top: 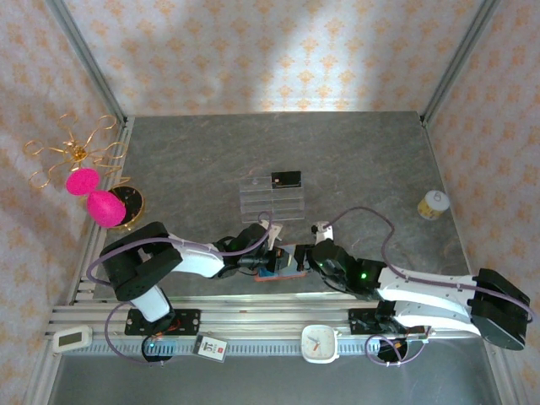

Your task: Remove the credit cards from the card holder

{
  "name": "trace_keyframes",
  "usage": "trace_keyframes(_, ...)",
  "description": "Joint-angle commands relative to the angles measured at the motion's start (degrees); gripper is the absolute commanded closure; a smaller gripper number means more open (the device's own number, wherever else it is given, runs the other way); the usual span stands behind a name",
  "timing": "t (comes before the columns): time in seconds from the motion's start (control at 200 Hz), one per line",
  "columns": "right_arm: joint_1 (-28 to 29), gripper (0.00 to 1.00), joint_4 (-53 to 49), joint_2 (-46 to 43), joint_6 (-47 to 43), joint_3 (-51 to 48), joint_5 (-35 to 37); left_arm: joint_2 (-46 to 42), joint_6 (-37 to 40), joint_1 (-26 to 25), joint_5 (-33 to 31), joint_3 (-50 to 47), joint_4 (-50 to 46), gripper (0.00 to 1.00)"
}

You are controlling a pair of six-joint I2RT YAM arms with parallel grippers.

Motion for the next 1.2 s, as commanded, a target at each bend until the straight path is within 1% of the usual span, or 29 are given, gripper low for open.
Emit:
trace_keyframes(0.0, -0.51, 1.0, -0.19, 1.63, 0.96, -1.17, -6.24, 1.09, 1.54, -0.32, 1.22, 1.14, -0.84, 1.0)
trace_keyframes(0.175, -1.29, 1.0, 5.09, 4.34, 0.95, -3.04, -10.81, 1.12, 1.74, -0.3, 1.71, 0.79, 0.3, 1.0)
trace_keyframes(0.35, -2.85, 1.0, 7.58, 9.95, 0.12, -3.14, -11.81, 0.32, 2.06, -0.26, 2.41, 0.3, 1.43, 1.0)
trace_keyframes(0.466, -3.37, 1.0, 5.31, 13.6, 0.95, -2.79, -10.14, -2.99, 2.1, -0.19, 0.55, -0.96, 0.68, 1.0)
trace_keyframes(0.626, -3.41, 1.0, 2.62, 13.54, 2.41, -2.77, -7.82, -13.42, 0.12, 2.16, -2.38, -7.44, 0.83, 1.0)
trace_keyframes(0.811, -3.31, 1.0, 2.35, 14.19, 3.19, -2.05, -7.65, -18.47, -0.31, 3.28, -5.45, -12.77, -4.17, 1.0)
trace_keyframes(0.936, -3.34, 1.0, 1.69, 14.42, 3.49, -1.57, -7.12, -20.25, -0.03, 4.13, -8.49, -15.49, -5.78, 1.0)
trace_keyframes(1.061, -3.31, 1.0, 0.11, 14.09, 3.3, -0.47, -6.57, -19.75, 1.52, 4.26, -10.44, -15.39, -8.48, 1.0)
trace_keyframes(1.176, -3.32, 1.0, -1.59, 12.85, 1.62, 1.4, -6.72, -18.19, 2.5, 4.36, -10.06, -15.05, -8.11, 1.0)
trace_keyframes(1.196, -3.36, 0.98, -1.95, 12.37, 0.88, 1.93, -7.07, -17.97, 2.54, 4.39, -9.8, -14.97, -7.79, 1.0)
